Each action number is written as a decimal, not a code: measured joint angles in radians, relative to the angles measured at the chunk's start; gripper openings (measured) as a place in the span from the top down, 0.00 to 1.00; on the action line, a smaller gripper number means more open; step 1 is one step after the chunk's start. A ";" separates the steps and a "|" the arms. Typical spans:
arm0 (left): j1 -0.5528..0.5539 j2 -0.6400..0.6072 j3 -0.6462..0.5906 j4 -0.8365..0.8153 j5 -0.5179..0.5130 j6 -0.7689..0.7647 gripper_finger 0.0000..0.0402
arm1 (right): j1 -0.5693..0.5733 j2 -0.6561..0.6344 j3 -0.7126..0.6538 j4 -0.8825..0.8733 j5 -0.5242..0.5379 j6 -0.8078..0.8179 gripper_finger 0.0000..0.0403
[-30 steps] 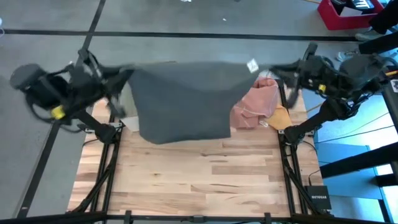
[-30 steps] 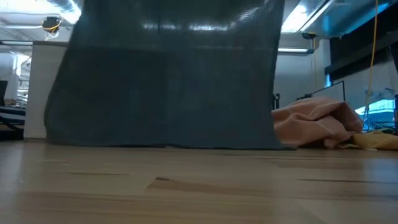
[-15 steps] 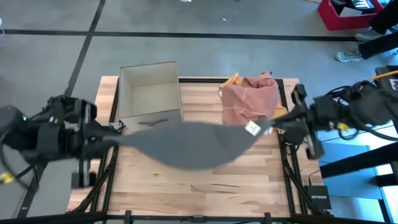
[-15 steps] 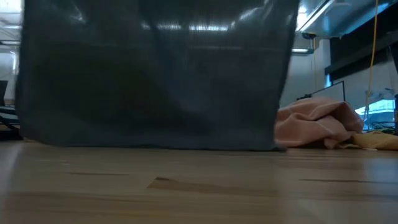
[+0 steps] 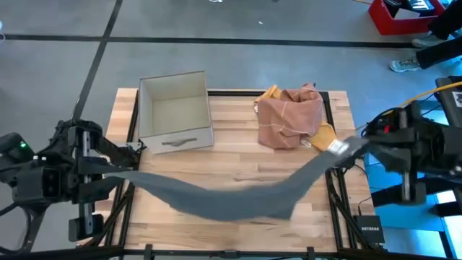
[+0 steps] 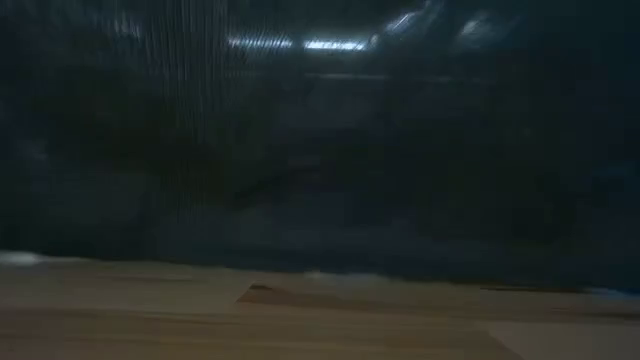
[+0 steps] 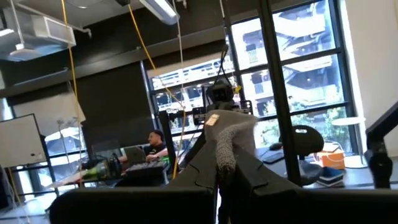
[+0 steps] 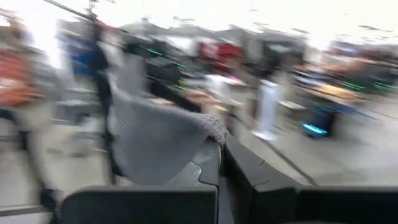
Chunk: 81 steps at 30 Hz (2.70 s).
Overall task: Fold towel
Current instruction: Fold the grey towel
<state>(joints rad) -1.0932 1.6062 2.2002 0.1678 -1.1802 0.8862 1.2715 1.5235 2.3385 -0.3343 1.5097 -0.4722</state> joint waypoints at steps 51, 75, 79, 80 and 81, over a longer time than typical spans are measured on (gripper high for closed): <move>0.932 -0.089 -0.537 -1.236 0.247 -1.075 0.99 | -0.905 -0.182 -0.615 -1.191 -0.327 1.090 0.97; 1.109 -0.095 -0.980 -1.016 0.499 -1.097 0.99 | -1.004 -0.261 -1.264 -0.906 -0.489 1.319 0.97; 1.113 -0.114 -0.981 -1.005 0.473 -1.106 0.99 | -1.025 -0.261 -1.300 -0.832 -0.527 1.250 0.97; 1.114 -0.114 -0.981 -0.979 0.471 -1.086 0.99 | -1.034 -0.261 -1.304 -0.812 -0.540 1.235 0.97; 1.118 -0.113 -0.984 -0.952 0.461 -1.057 0.99 | -1.049 -0.260 -1.308 -0.800 -0.550 1.217 0.97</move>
<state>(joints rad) 0.0244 1.4934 1.2166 -0.7842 -0.7188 -0.1708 0.2227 1.2631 1.0304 -1.1348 0.9601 0.7445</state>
